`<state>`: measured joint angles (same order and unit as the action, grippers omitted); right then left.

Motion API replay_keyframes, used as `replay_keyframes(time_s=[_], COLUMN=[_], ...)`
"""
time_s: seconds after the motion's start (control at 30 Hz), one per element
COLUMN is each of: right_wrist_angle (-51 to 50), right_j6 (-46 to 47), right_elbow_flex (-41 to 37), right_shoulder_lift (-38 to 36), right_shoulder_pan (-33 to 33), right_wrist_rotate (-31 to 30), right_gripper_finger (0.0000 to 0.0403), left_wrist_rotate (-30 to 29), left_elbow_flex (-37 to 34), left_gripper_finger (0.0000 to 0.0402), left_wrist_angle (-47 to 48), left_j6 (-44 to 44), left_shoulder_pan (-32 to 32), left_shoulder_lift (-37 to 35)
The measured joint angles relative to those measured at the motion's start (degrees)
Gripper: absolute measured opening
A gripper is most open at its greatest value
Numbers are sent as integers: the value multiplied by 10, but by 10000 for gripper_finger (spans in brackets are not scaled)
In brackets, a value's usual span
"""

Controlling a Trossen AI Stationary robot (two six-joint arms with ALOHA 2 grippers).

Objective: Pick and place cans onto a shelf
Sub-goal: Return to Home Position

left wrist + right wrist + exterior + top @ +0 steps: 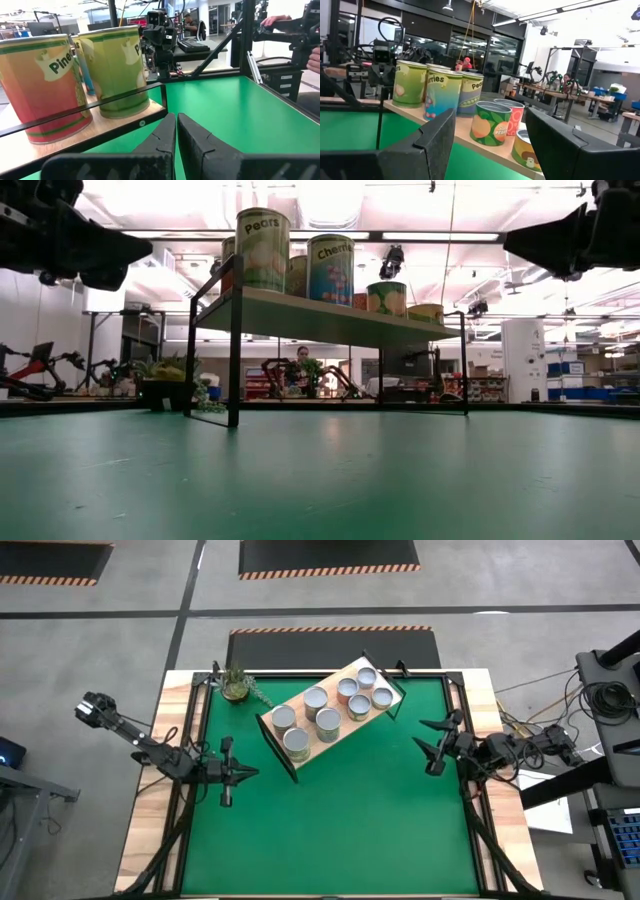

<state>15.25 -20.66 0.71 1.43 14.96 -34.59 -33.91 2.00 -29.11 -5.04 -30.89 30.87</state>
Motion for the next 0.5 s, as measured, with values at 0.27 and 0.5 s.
replay_keyframes(time_s=[0.27,0.5], right_wrist_angle=[-49,-122], right_j6=[56,67], right_elbow_flex=[-1,-1], right_shoulder_lift=[-14,-14], right_shoulder_pan=[-34,-88], right_wrist_rotate=[91,222], right_gripper_finger=[228,228], left_wrist_rotate=[0,1], left_elbow_flex=[0,1], left_gripper_finger=[0,0], left_wrist_angle=[0,0], left_j6=[0,0], left_shoulder_pan=[0,0], left_shoulder_lift=[9,10])
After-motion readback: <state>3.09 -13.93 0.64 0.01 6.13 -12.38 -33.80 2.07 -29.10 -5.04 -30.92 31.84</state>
